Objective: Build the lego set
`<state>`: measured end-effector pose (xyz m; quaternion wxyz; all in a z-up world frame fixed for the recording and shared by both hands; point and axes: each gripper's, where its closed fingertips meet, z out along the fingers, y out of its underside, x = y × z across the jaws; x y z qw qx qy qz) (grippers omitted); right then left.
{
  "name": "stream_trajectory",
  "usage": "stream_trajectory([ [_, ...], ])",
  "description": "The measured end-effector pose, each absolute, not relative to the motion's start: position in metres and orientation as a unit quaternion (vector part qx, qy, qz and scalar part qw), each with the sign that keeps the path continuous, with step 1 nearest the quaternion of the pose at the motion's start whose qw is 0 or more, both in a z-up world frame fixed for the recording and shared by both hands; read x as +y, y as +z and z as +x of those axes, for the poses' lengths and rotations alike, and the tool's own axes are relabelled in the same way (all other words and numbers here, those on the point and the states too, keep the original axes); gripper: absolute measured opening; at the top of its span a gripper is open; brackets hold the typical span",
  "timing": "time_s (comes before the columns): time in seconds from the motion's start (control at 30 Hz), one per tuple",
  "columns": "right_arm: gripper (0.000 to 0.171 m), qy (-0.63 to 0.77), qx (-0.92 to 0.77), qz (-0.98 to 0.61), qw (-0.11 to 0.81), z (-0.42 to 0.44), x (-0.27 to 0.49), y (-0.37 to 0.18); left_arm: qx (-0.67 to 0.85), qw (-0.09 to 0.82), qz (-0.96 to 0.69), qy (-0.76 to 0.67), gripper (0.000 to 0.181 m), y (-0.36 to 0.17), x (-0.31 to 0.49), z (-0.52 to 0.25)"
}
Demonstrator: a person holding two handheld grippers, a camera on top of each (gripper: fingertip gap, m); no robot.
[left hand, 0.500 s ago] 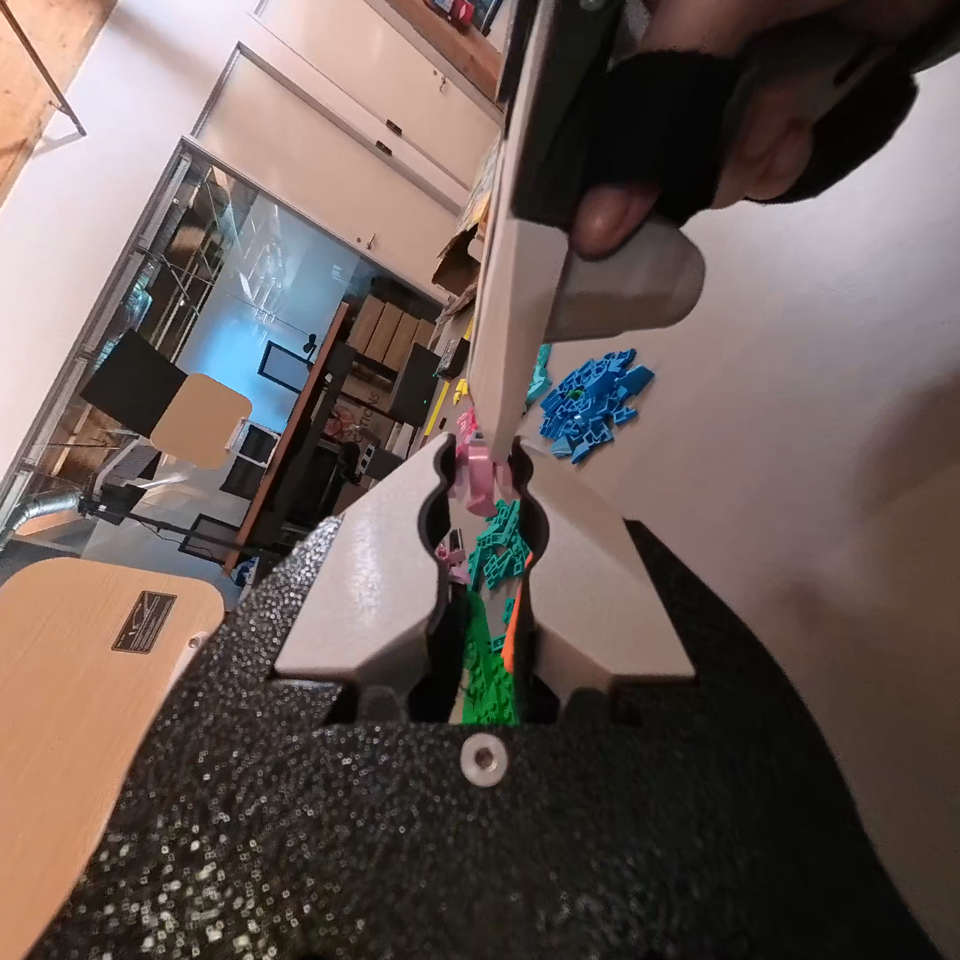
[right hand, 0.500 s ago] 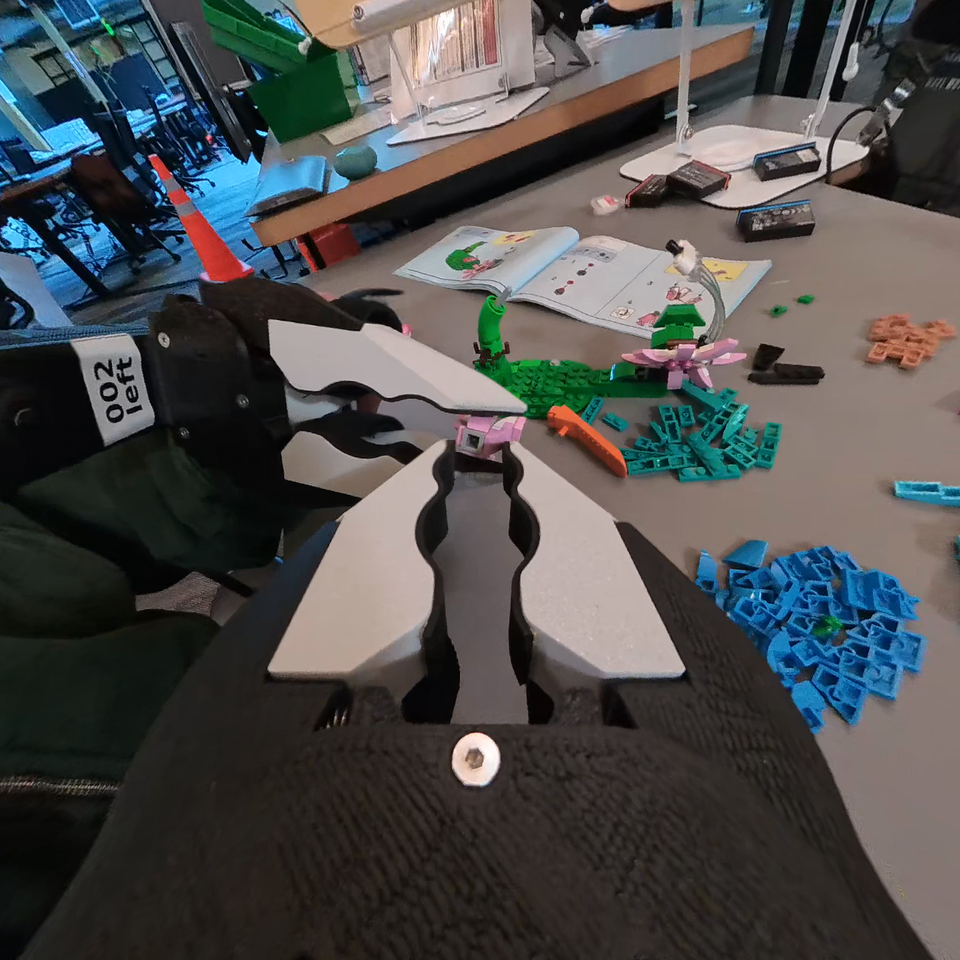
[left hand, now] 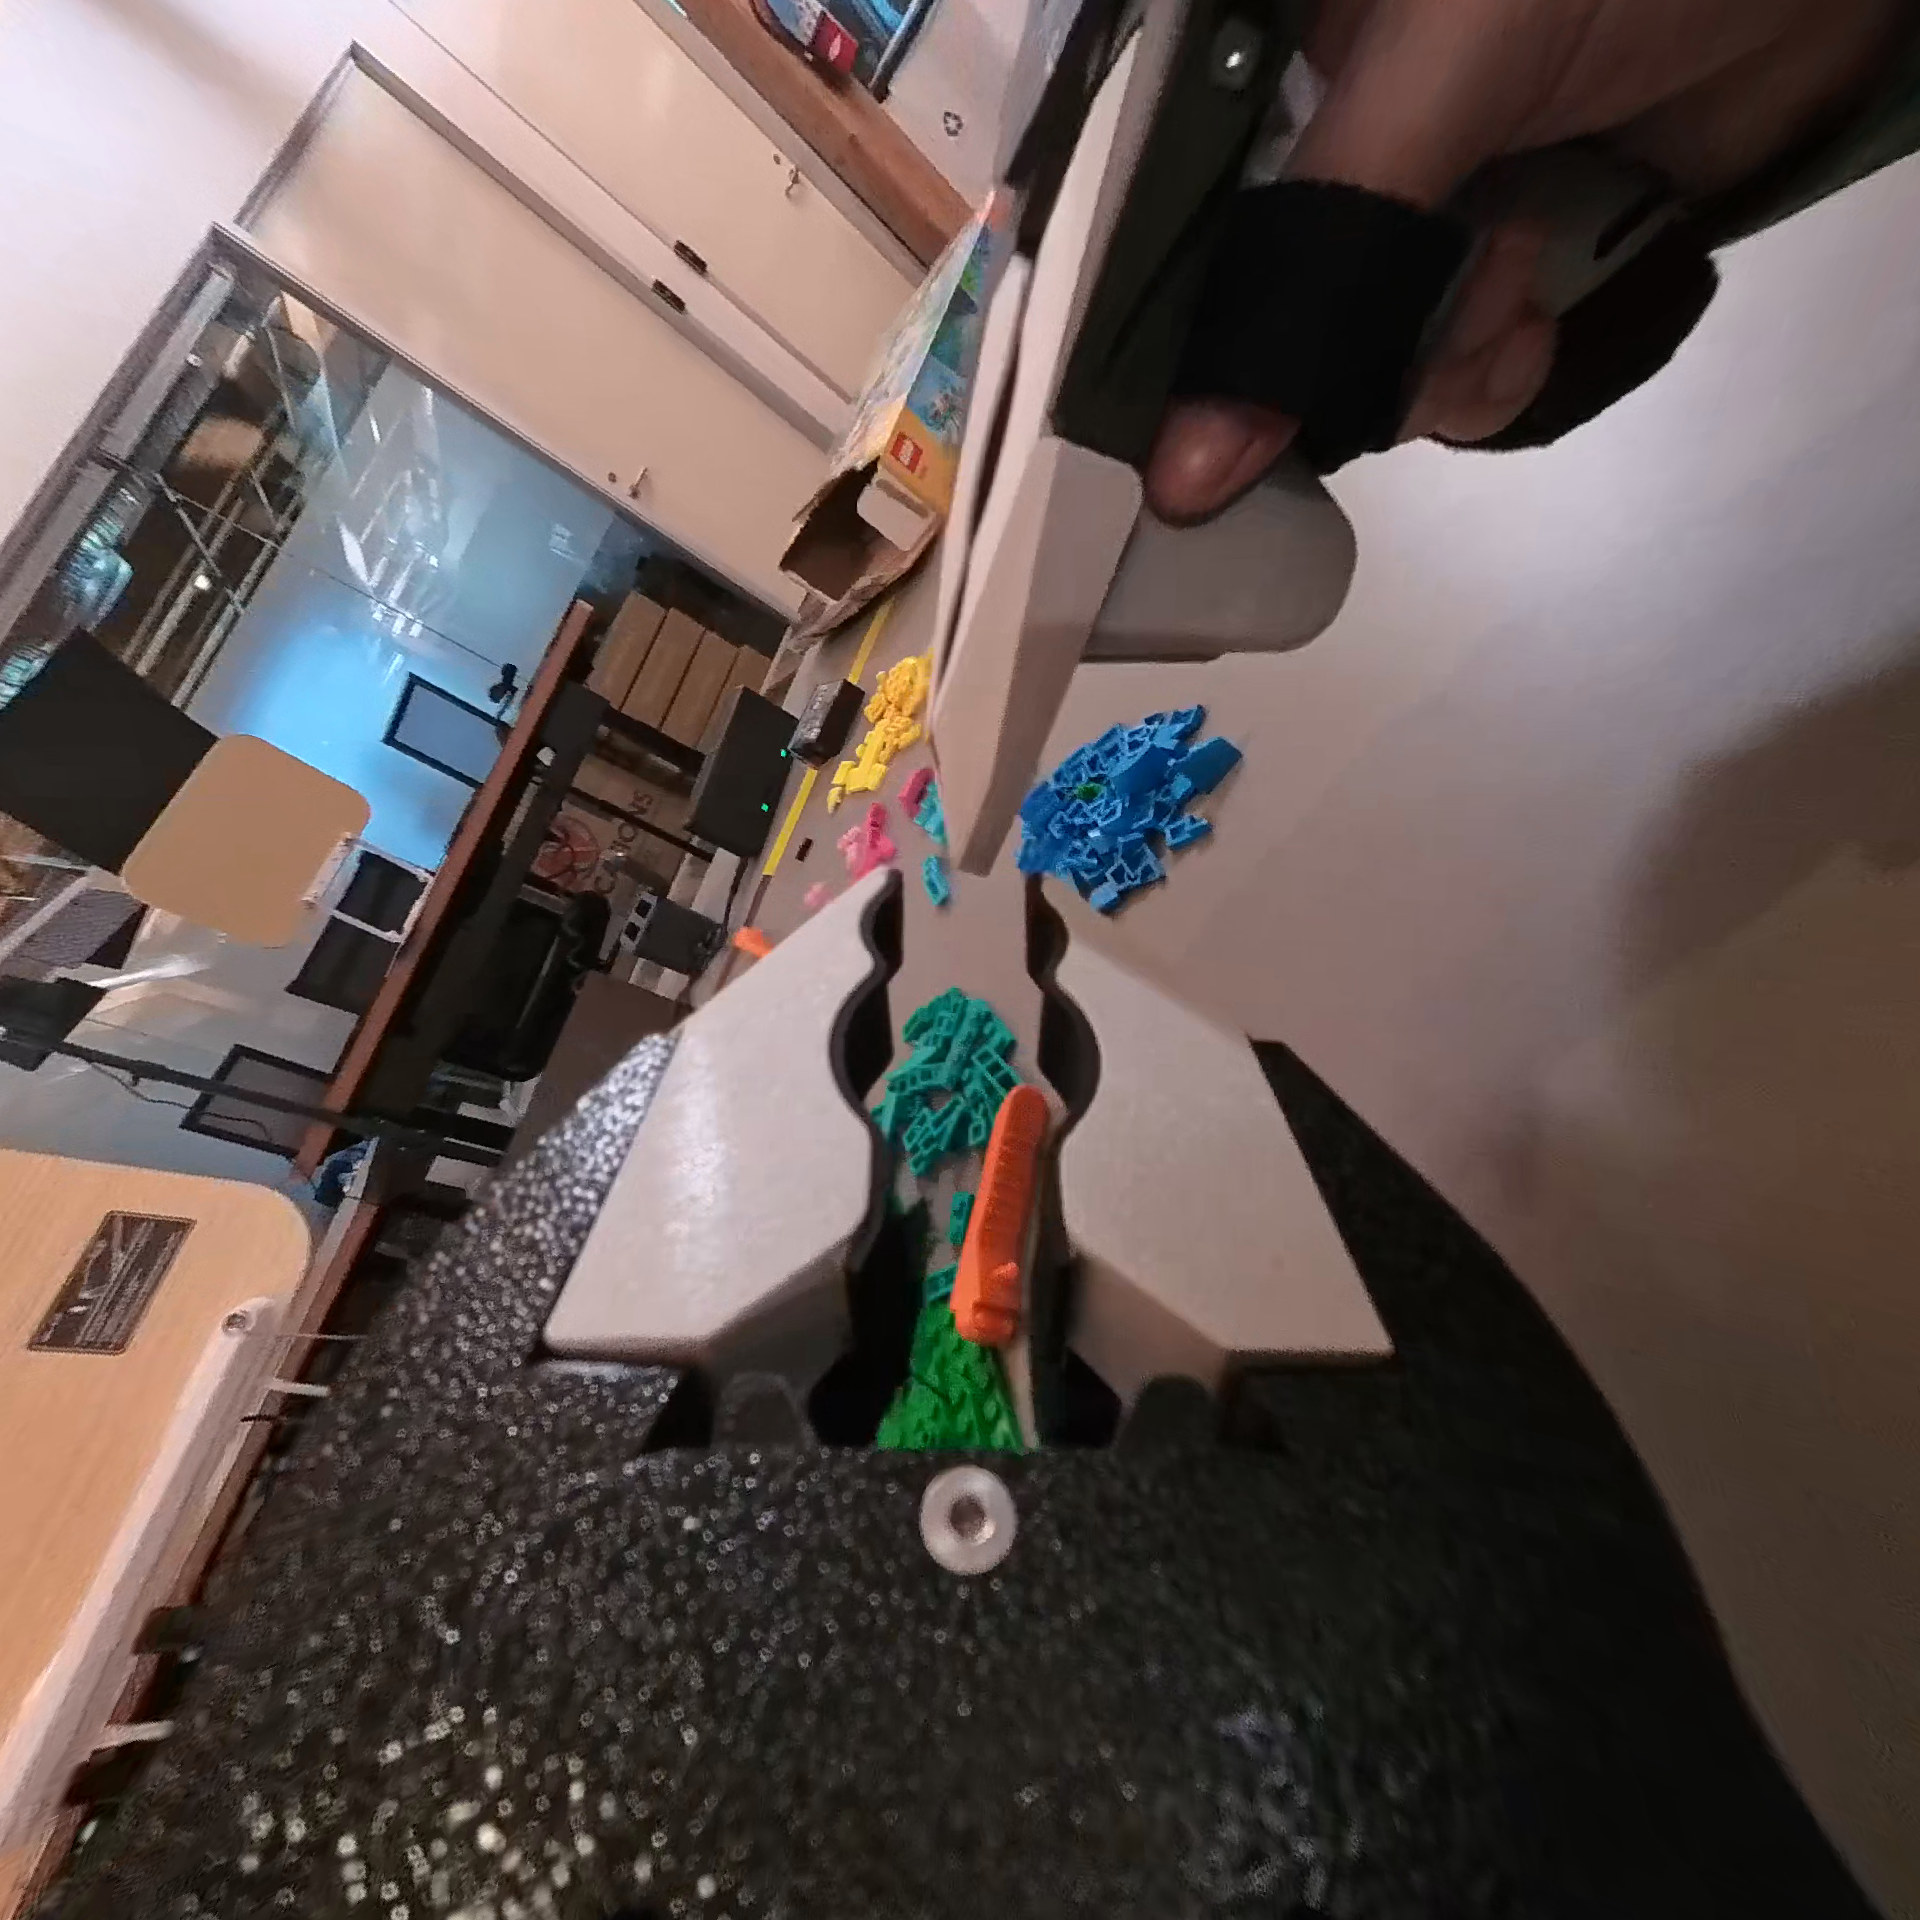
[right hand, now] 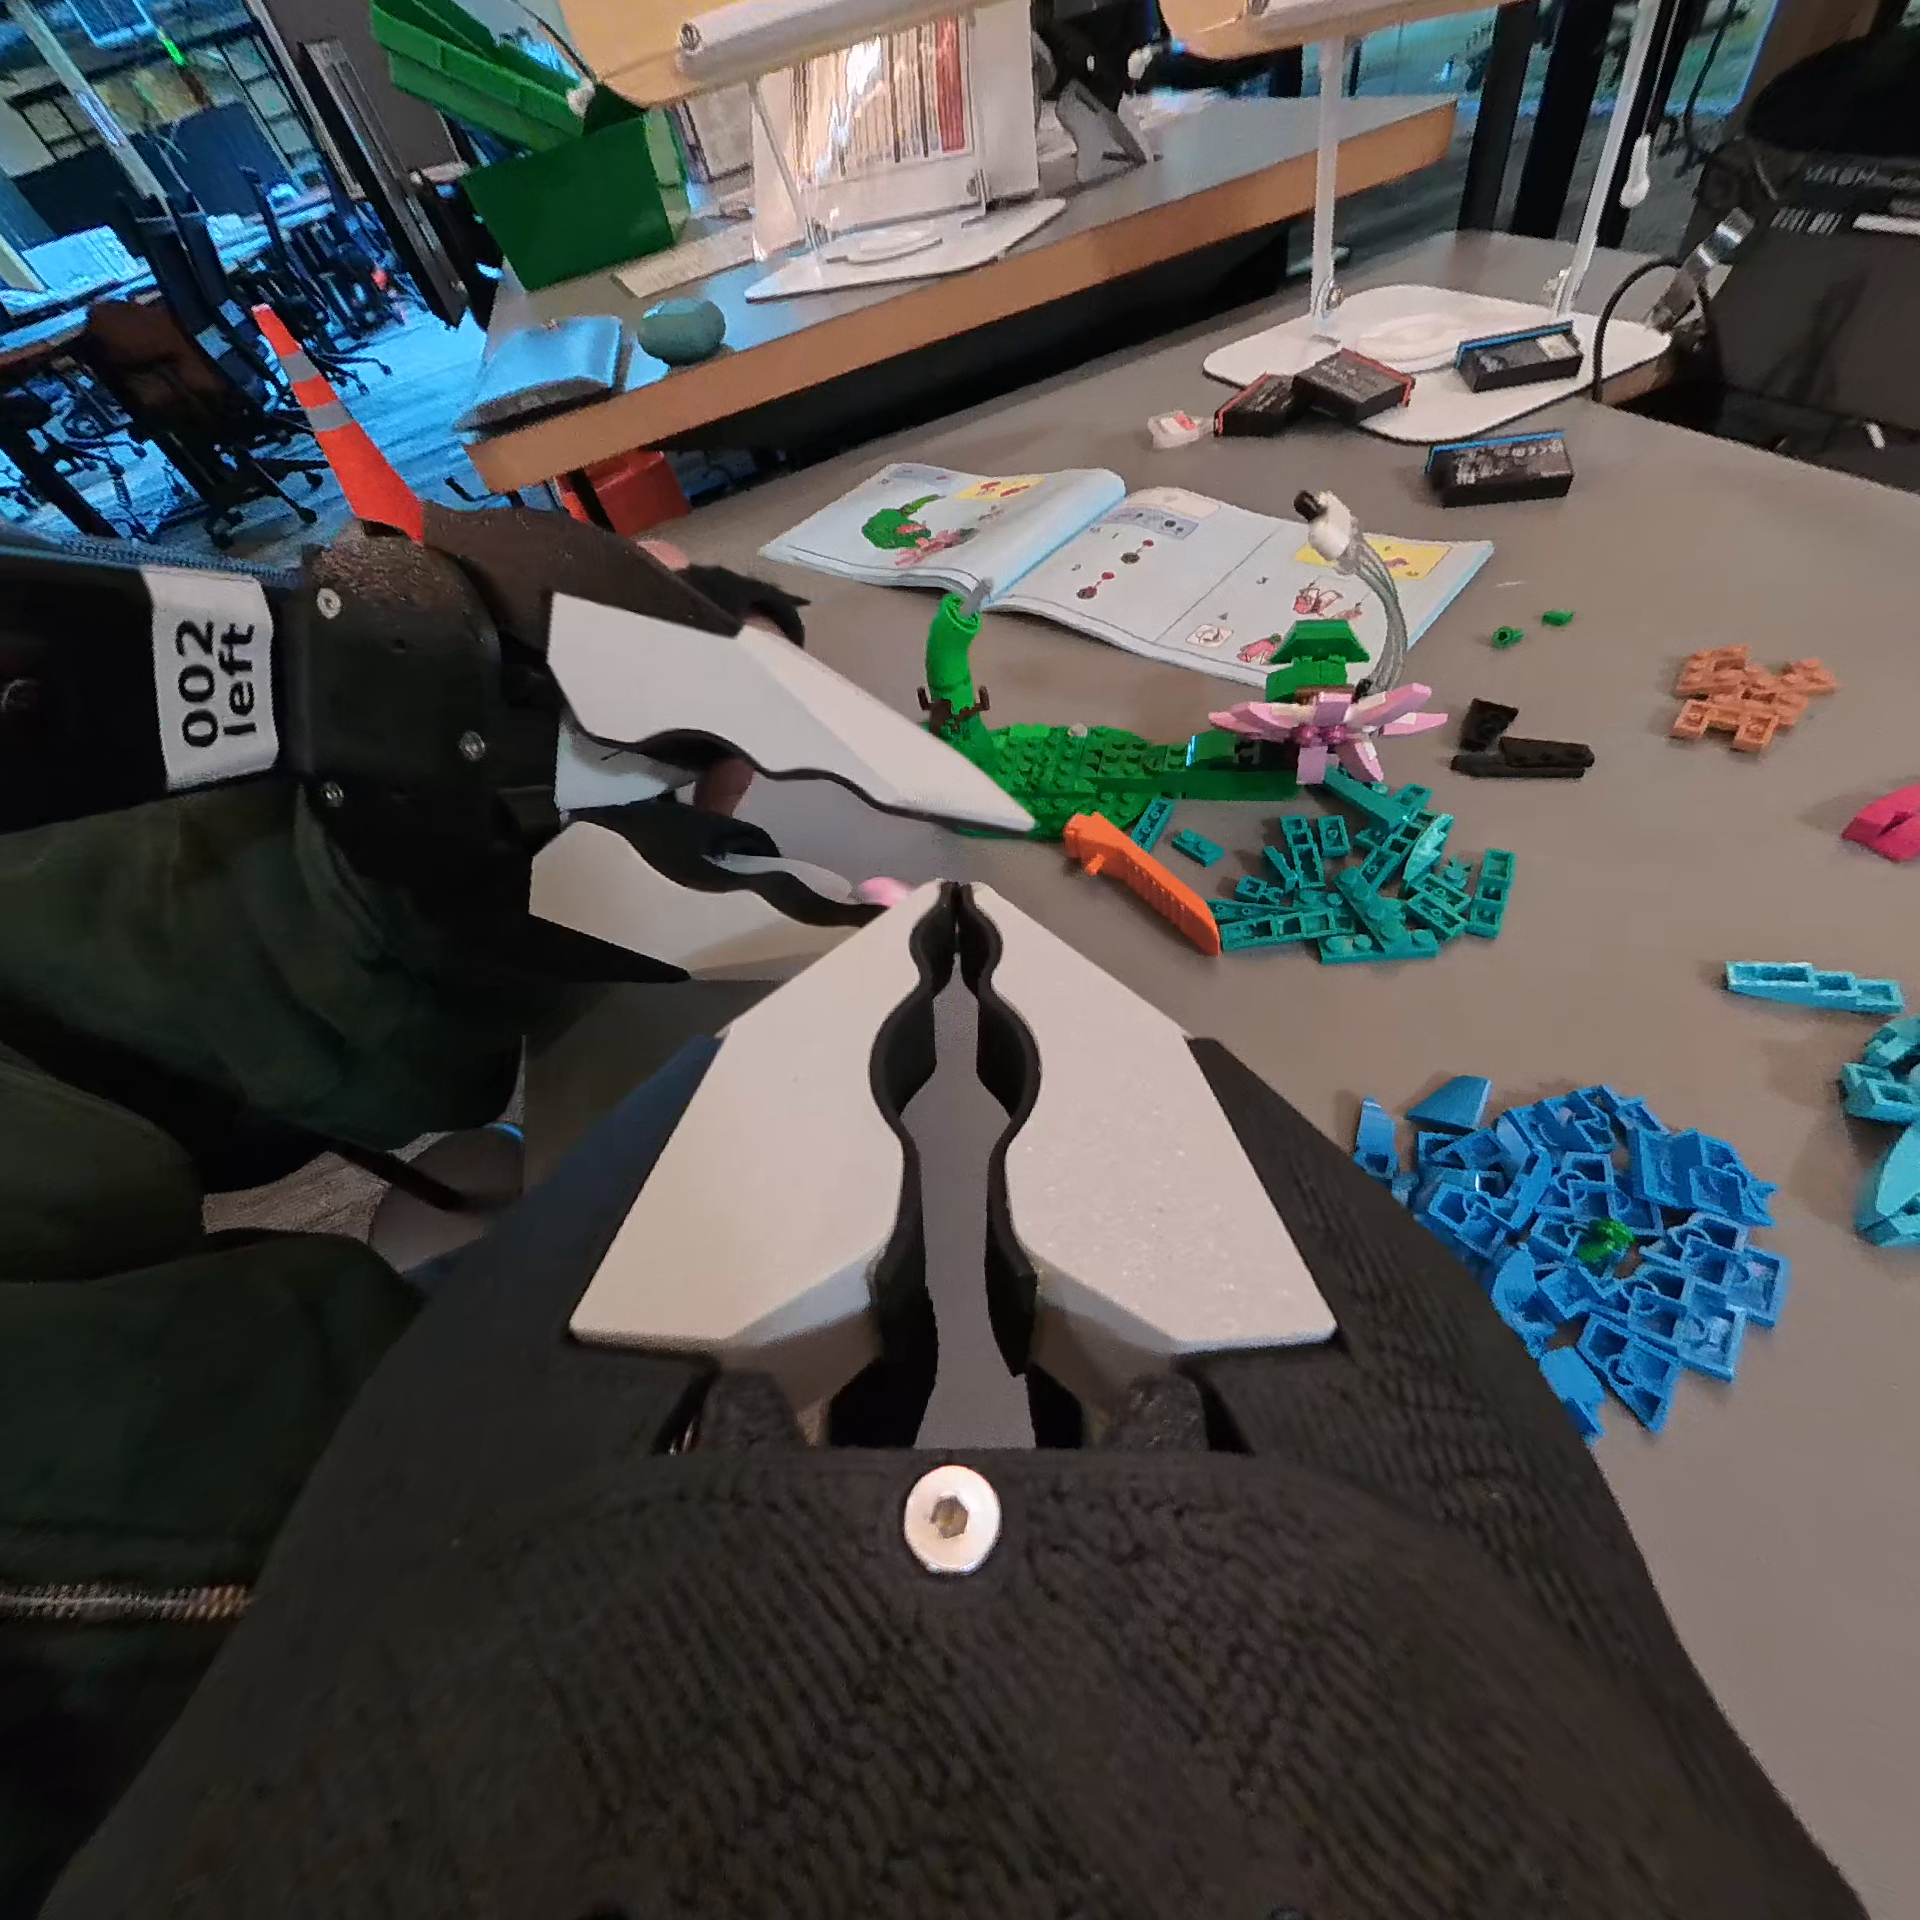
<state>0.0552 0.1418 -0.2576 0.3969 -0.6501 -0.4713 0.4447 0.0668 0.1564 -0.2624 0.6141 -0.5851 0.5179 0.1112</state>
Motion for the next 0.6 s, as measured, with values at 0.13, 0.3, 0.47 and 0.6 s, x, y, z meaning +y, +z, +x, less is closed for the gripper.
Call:
stream_trajectory([
  [0.13,0.006,0.416,-0.482,-0.667,0.387,0.062,0.153,-0.276,0.509,0.588,-0.623,0.082,0.027,-0.277,0.154,0.058],
  [0.3,0.020,0.406,-0.494,-0.668,0.380,0.074,0.157,-0.293,0.442,0.557,-0.702,0.034,0.042,-0.281,0.123,0.013],
  [0.47,0.025,0.443,-0.536,-0.627,0.352,0.057,0.132,-0.292,0.367,0.537,-0.760,0.020,0.046,-0.272,0.086,-0.039],
  [0.6,0.028,0.437,-0.595,-0.603,0.302,0.033,0.108,-0.307,0.323,0.473,-0.819,-0.019,0.043,-0.295,0.070,-0.058],
])
